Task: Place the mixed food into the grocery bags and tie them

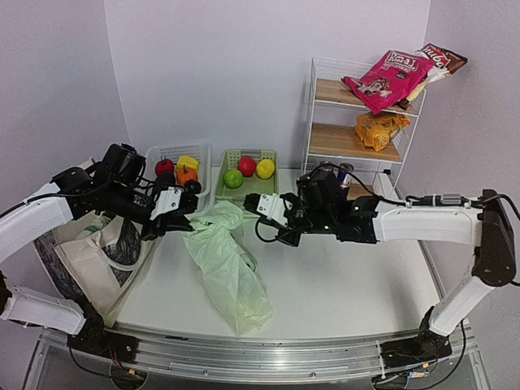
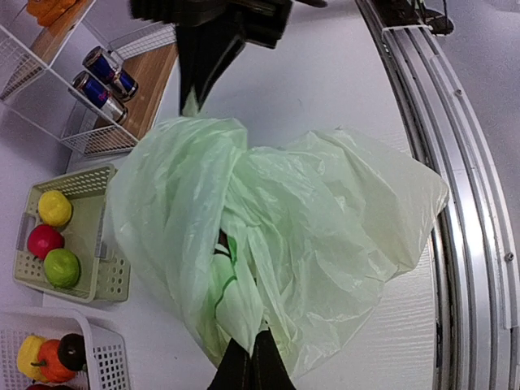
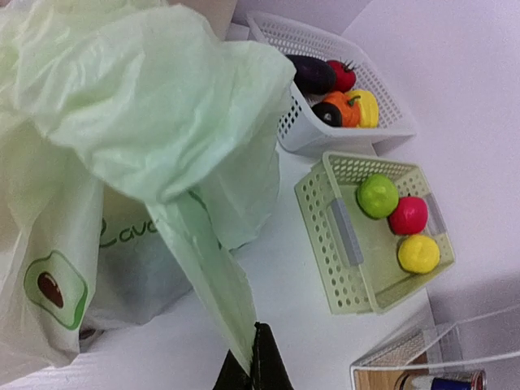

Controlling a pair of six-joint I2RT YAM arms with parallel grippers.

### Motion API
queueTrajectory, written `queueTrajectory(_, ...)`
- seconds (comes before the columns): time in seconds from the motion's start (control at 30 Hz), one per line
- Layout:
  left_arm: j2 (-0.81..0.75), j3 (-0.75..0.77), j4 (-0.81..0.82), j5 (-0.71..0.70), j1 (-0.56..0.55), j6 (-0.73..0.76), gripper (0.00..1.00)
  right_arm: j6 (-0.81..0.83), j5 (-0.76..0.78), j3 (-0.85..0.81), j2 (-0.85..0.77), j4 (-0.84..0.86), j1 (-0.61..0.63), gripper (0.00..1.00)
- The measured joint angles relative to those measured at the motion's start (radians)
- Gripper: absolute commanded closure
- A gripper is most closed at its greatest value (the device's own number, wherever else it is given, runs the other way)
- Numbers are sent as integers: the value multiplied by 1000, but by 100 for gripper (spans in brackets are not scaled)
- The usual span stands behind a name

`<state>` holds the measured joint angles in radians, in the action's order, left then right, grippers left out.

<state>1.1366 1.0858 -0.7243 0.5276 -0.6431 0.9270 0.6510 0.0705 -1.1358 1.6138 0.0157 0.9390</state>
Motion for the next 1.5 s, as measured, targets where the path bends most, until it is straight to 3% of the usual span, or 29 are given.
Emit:
queueTrajectory(0.27,0,13,48,27,22,-232,100,-128,43,157,-149,25,12,100)
queueTrajectory(0.5,1,47,43,143,85,-397,100,-254,96,275,-240,52,22,100)
queueTrajectory(0.8,8,5,-108,161,203,-243,100,-401,266,374,-267,-147,-14,100)
queueTrajectory(0.9,38,-5,-123,161,286,-181,100,-418,274,378,-272,-197,-16,100)
queueTrajectory(1.0,59,-5,-116,185,296,-151,100,-418,264,364,-274,-238,-16,100)
queueTrajectory(1.07,72,-4,-87,194,255,-154,85,-411,250,333,-272,-257,-16,100)
queueTrajectory(1.13,95,0,-43,187,182,-177,47,-405,235,301,-268,-260,-16,100)
queueTrajectory(1.17,114,5,-18,187,140,-190,35,-405,226,285,-265,-258,-16,100)
queueTrajectory(1.2,131,10,1,191,111,-207,29,-403,220,272,-261,-255,-16,100)
queueTrajectory(1.27,172,30,37,207,71,-255,22,-400,211,256,-257,-250,-16,100)
queueTrajectory(1.5,318,172,174,211,48,-424,24,-390,190,253,-250,-255,-12,100)
